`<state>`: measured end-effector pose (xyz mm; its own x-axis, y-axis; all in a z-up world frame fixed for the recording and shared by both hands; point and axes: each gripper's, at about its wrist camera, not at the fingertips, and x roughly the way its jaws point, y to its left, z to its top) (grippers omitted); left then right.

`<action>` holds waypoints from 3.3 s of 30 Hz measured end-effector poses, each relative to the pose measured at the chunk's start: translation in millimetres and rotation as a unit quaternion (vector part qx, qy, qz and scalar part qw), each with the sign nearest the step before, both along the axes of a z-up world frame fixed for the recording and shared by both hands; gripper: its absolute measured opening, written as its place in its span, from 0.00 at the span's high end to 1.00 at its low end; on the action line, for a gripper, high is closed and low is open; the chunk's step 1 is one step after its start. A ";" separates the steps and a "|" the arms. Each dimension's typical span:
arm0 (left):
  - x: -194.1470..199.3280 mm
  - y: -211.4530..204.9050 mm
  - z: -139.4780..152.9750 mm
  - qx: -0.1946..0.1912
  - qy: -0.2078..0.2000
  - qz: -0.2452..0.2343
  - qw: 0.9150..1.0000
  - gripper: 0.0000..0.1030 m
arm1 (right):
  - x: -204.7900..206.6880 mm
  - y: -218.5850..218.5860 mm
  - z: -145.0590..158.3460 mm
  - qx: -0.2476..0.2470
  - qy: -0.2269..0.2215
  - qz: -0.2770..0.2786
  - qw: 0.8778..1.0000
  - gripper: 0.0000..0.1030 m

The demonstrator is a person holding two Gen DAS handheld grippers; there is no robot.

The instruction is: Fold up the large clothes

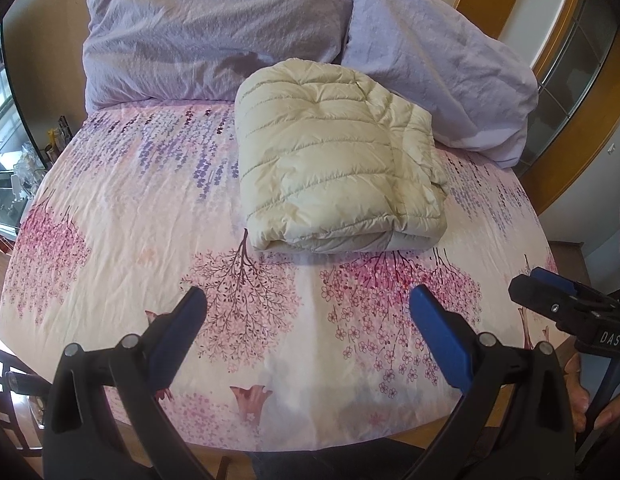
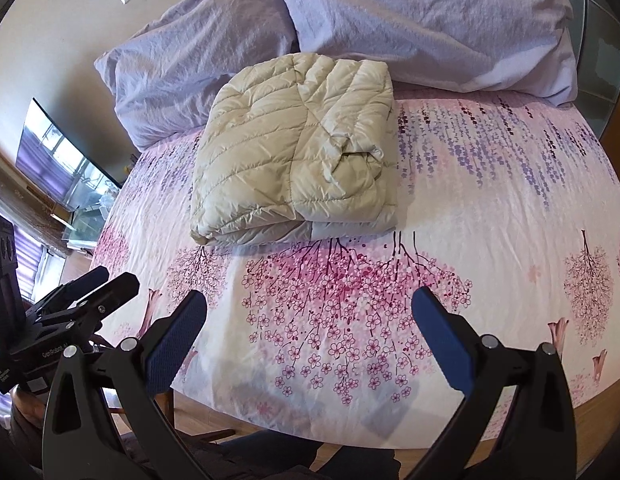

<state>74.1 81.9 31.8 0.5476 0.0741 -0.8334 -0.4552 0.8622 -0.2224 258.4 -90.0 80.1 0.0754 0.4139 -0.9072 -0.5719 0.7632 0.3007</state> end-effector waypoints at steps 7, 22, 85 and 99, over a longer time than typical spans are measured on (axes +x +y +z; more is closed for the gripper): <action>0.3 0.5 -0.3 -0.006 -0.003 -0.003 1.000 0.02 | -2.2 4.5 1.1 -0.002 -0.002 0.006 1.000 0.01; 3.4 1.0 1.6 -0.012 -0.004 -0.006 1.000 0.02 | -2.2 6.6 2.5 0.000 -0.002 0.008 1.000 0.01; 9.7 3.2 -1.7 -0.029 -0.007 -0.011 0.999 0.02 | 3.0 9.3 -3.3 0.002 0.006 -0.004 1.000 0.01; 13.5 4.7 -3.5 -0.029 -0.004 -0.014 0.999 0.02 | 5.0 9.1 -5.1 0.003 0.009 -0.007 1.000 0.01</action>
